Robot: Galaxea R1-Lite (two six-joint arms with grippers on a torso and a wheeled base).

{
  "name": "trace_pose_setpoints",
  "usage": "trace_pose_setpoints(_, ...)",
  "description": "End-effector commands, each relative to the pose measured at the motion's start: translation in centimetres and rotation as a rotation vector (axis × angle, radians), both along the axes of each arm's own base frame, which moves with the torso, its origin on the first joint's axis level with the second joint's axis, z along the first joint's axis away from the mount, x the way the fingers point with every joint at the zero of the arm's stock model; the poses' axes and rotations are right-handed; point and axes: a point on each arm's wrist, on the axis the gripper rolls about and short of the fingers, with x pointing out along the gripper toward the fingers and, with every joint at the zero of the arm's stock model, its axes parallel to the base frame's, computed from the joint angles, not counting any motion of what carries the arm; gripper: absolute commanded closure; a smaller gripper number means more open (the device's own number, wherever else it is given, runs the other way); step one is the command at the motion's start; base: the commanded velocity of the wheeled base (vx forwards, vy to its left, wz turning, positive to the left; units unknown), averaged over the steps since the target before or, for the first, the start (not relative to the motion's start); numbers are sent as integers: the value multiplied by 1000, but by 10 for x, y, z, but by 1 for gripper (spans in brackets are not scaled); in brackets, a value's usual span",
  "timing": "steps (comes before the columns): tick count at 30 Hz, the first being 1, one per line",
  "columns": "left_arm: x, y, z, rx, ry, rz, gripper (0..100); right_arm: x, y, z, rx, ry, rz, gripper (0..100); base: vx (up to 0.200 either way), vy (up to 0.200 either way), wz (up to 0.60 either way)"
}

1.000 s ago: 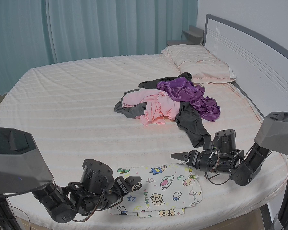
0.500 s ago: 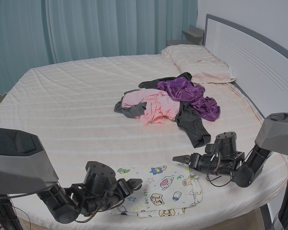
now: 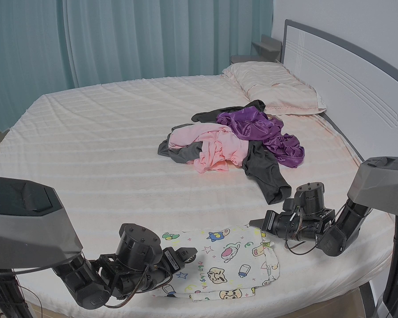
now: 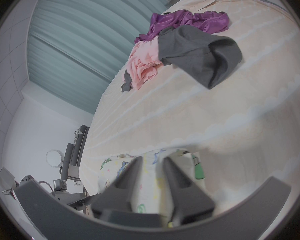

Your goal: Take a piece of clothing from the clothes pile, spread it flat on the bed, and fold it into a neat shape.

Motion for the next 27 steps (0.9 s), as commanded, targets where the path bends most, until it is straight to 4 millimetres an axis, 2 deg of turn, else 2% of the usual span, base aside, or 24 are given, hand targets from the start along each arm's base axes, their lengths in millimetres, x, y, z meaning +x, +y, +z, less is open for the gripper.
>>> trace_pose_setpoints(1, 0, 0, -1, 1, 1, 0, 0, 6, -9, -8, -7, 17, -28, 100, 0, 0, 0)
trace_pose_setpoints(15, 0, 0, -1, 1, 1, 0, 0, 10, -15, -8, -3, 11, -51, 100, 0, 0, 0)
trace_pose_setpoints(16, 0, 0, -1, 1, 1, 0, 0, 10, -15, -8, -4, 14, -51, 0, 0, 0, 0)
trace_pose_setpoints(21, 1, 0, 2, -7, -7, 1, 0, 9, -18, -6, -3, 8, -60, 0, 0, 0, 0)
trace_pose_setpoints(23, 2, 2, 5, -13, -18, 11, 0, 9, -23, 2, 3, -7, -72, 0, 0, 0, 0)
trace_pose_setpoints(26, 4, 5, 20, -43, -60, 23, 0, 4, -30, 15, 11, -32, -87, 0, 0, 0, 0)
trace_pose_setpoints(27, 6, 11, 37, -69, -109, 36, 0, -1, -36, 28, 19, -59, -99, 0, 0, 0, 0)
